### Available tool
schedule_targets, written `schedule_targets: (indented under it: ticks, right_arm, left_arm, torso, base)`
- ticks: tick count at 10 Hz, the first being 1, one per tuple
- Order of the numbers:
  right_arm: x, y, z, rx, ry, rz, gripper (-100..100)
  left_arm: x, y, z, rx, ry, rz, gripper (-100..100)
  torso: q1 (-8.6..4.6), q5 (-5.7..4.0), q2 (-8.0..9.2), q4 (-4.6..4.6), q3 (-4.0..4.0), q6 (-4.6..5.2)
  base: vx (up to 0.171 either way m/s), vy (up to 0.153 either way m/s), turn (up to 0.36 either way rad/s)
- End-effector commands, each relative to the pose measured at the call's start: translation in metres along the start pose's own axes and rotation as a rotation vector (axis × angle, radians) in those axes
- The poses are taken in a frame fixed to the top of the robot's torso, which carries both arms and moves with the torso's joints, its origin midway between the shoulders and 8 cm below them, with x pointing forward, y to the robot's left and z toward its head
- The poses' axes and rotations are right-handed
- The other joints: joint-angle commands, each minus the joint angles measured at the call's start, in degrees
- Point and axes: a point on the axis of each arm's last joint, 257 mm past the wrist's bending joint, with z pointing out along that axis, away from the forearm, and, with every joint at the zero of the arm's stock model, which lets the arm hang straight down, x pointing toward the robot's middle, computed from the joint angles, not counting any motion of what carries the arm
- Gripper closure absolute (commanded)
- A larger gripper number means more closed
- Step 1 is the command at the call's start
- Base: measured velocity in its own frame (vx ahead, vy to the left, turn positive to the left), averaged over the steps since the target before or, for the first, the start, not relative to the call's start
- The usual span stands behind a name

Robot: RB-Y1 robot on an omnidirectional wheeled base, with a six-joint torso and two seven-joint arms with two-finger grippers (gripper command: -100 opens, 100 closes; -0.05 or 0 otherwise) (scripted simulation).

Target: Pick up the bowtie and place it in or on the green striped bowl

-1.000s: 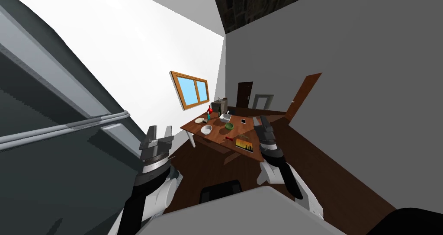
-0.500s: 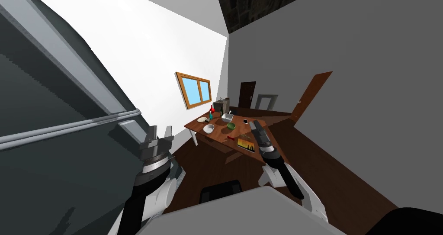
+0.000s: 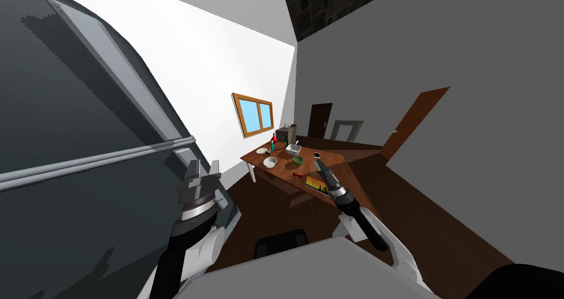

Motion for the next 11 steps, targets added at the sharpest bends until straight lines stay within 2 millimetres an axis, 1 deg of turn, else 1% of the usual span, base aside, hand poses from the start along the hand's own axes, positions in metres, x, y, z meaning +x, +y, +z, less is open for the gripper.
schedule_targets:
  ticks: [1, 2, 3, 4, 5, 6, 7, 8, 9, 10, 11]
  right_arm:
    - [0.008, -0.016, -0.007, 0.038, 0.051, -0.010, -100]
    - [0.017, -0.032, -0.016, 0.072, 0.100, -0.017, -100]
    - [0.018, -0.038, -0.020, 0.086, 0.115, -0.023, -100]
    - [0.027, -0.056, -0.033, 0.126, 0.173, -0.035, -100]
    - [0.027, -0.061, -0.036, 0.137, 0.180, -0.038, -100]
    - [0.035, -0.076, -0.049, 0.172, 0.244, -0.056, -100]
    - [0.035, -0.084, -0.054, 0.190, 0.245, -0.055, -100]
    - [0.042, -0.101, -0.071, 0.231, 0.311, -0.075, -100]
    - [0.041, -0.106, -0.074, 0.244, 0.312, -0.075, -100]
    - [0.047, -0.122, -0.092, 0.283, 0.376, -0.095, -100]
    - [0.046, -0.129, -0.097, 0.300, 0.381, -0.097, -100]
  left_arm:
    - [0.000, 0.000, 0.000, 0.000, 0.000, 0.000, 0]
    - [0.000, 0.000, 0.000, 0.000, 0.000, 0.000, 0]
    - [0.000, 0.000, 0.000, 0.000, 0.000, 0.000, 0]
    - [0.000, 0.000, 0.000, 0.000, 0.000, 0.000, 0]
    - [0.000, 0.000, 0.000, 0.000, 0.000, 0.000, 0]
    - [0.000, 0.000, 0.000, 0.000, 0.000, 0.000, 0]
    - [0.000, 0.000, 0.000, 0.000, 0.000, 0.000, 0]
    - [0.000, 0.000, 0.000, 0.000, 0.000, 0.000, 0]
    - [0.000, 0.000, 0.000, 0.000, 0.000, 0.000, 0]
    - [0.000, 0.000, 0.000, 0.000, 0.000, 0.000, 0]
    - [0.000, 0.000, 0.000, 0.000, 0.000, 0.000, 0]
  torso:
    - [0.00, 0.00, 0.00, 0.00, 0.00, 0.00]
    - [-0.03, 0.00, 0.00, 0.01, 0.01, 0.04]
    - [-0.01, 0.00, -0.01, 0.00, 0.00, 0.02]
    - [-0.02, 0.00, -0.05, 0.00, -0.02, 0.03]
    - [-0.02, 0.00, -0.07, -0.01, -0.04, 0.01]
    - [-0.03, 0.00, -0.08, -0.01, -0.04, 0.04]
    - [-0.01, 0.00, -0.08, -0.01, -0.05, 0.01]
    - [-0.02, 0.00, -0.09, -0.01, -0.05, 0.04]
    - [0.04, 0.01, -0.08, -0.01, -0.04, 0.02]
    - [0.01, 0.01, -0.10, -0.01, -0.05, 0.04]
    - [0.01, 0.01, -0.13, -0.02, -0.07, 0.01]
  base:
    - [-0.029, 0.017, 0.045]
    - [-0.023, 0.027, 0.116]
    - [-0.013, 0.021, 0.078]
    - [-0.011, 0.025, 0.162]
    - [-0.008, 0.017, 0.079]
    - [-0.008, 0.026, 0.143]
    - [-0.007, 0.021, 0.076]
    - [-0.007, 0.040, 0.164]
    - [0.000, 0.028, 0.084]
    - [0.007, 0.029, 0.164]
    - [0.008, 0.023, 0.088]
